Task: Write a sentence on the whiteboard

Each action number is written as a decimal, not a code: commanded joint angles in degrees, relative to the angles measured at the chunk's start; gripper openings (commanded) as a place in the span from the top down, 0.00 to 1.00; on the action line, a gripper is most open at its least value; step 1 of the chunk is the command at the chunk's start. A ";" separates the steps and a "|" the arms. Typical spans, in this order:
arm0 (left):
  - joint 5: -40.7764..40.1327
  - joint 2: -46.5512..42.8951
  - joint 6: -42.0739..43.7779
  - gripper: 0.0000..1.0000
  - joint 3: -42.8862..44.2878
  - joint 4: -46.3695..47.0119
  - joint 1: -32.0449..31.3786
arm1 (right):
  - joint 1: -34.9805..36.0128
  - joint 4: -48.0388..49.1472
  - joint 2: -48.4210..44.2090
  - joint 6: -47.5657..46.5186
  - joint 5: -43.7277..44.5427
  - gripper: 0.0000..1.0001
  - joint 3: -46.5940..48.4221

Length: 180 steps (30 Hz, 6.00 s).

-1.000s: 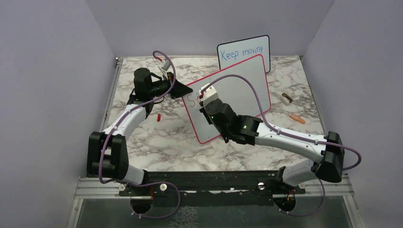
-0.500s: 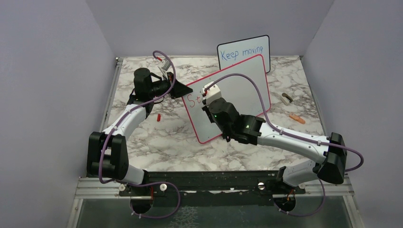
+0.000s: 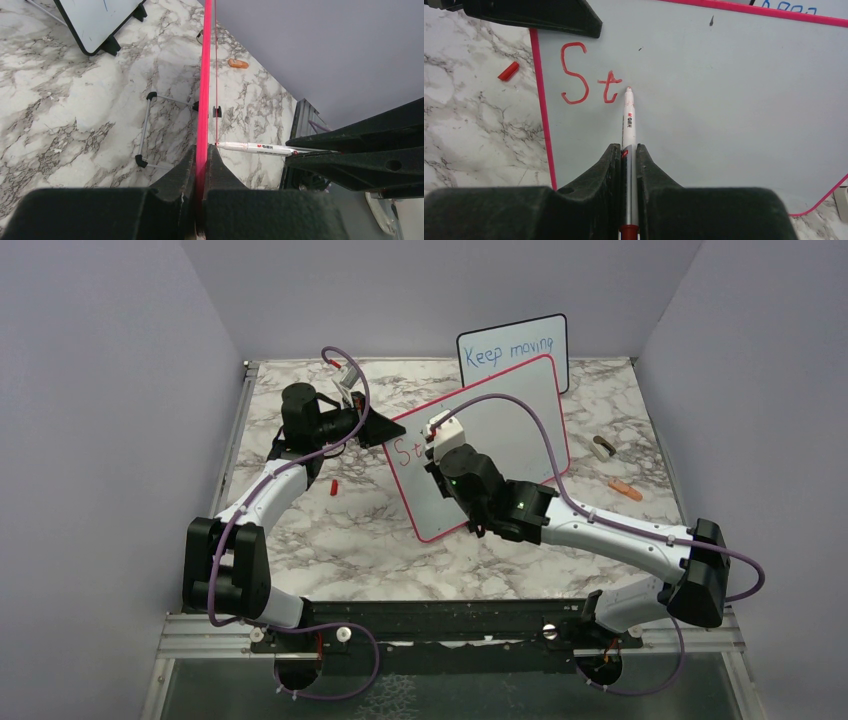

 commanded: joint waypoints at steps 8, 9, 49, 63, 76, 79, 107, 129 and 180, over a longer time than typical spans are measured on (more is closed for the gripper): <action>1.53 1.46 1.43 1.00 -1.43 -2.60 -1.45 | -0.91 0.95 1.10 0.80 0.00 0.99 0.16; 1.54 1.48 1.43 1.00 -1.42 -2.60 -1.47 | -0.99 0.77 1.09 0.80 0.25 0.99 0.11; 2.16 1.64 1.43 1.00 -1.24 -2.69 -1.47 | -1.90 3.33 2.50 -0.65 2.04 0.99 1.84; 2.09 1.48 1.43 1.00 -1.24 -2.69 -1.45 | -1.90 3.06 2.65 -1.31 -2.61 1.00 2.28; 2.07 1.41 1.43 1.00 -1.24 -2.69 -1.45 | -1.90 -2.55 2.47 -0.29 -4.47 0.99 2.38; 2.07 1.40 1.43 1.00 -1.24 -2.69 -1.45 | -1.90 -3.27 2.16 0.25 -4.08 1.00 1.69; 2.07 1.75 1.52 1.00 -1.24 -2.78 -1.49 | -1.90 -6.81 1.55 0.80 1.03 1.00 0.20; 2.20 1.36 1.60 1.00 -1.23 -2.78 -1.50 | -2.36 3.01 -1.95 -1.36 2.45 0.99 -1.36; 1.90 1.36 1.94 1.00 -1.06 -3.46 -1.45 | -3.57 0.27 -4.60 0.96 -0.90 1.00 -1.81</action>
